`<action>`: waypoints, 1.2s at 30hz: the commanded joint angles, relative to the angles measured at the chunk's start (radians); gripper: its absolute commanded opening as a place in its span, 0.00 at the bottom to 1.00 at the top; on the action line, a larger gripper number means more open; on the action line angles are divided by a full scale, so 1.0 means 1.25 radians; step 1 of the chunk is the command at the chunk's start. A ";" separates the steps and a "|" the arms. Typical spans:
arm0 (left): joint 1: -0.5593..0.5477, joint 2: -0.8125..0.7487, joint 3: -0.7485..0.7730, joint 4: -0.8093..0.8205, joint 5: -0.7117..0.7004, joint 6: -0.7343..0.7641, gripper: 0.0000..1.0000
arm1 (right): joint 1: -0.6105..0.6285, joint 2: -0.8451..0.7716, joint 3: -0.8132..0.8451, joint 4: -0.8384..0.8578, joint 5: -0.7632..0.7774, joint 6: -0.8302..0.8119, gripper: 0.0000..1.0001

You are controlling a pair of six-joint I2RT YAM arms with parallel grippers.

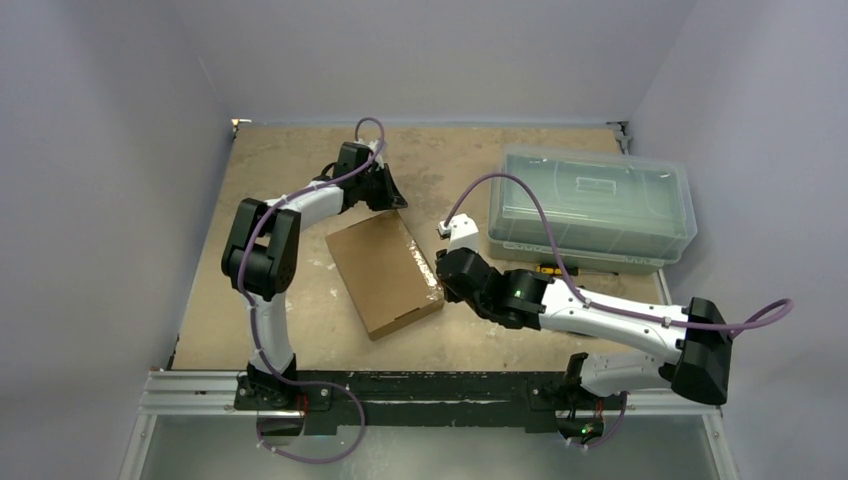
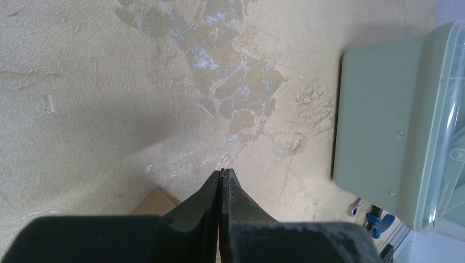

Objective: Unpack the express box

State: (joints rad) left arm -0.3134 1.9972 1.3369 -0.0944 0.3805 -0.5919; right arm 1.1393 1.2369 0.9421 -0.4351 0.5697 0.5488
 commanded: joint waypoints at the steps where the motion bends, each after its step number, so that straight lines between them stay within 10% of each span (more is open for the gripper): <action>1: 0.030 0.038 -0.012 -0.041 -0.096 0.027 0.00 | 0.026 -0.024 0.002 -0.045 0.000 0.038 0.00; 18: 0.037 0.035 -0.010 -0.036 -0.100 0.027 0.00 | 0.149 -0.068 -0.066 -0.067 0.111 0.179 0.00; 36: -0.017 -0.029 0.011 -0.079 -0.120 0.110 0.00 | 0.150 0.027 0.208 -0.067 0.289 0.045 0.00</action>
State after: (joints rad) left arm -0.3237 1.9930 1.3434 -0.1093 0.2913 -0.5232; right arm 1.3220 1.2488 1.1610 -0.5331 0.8577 0.6540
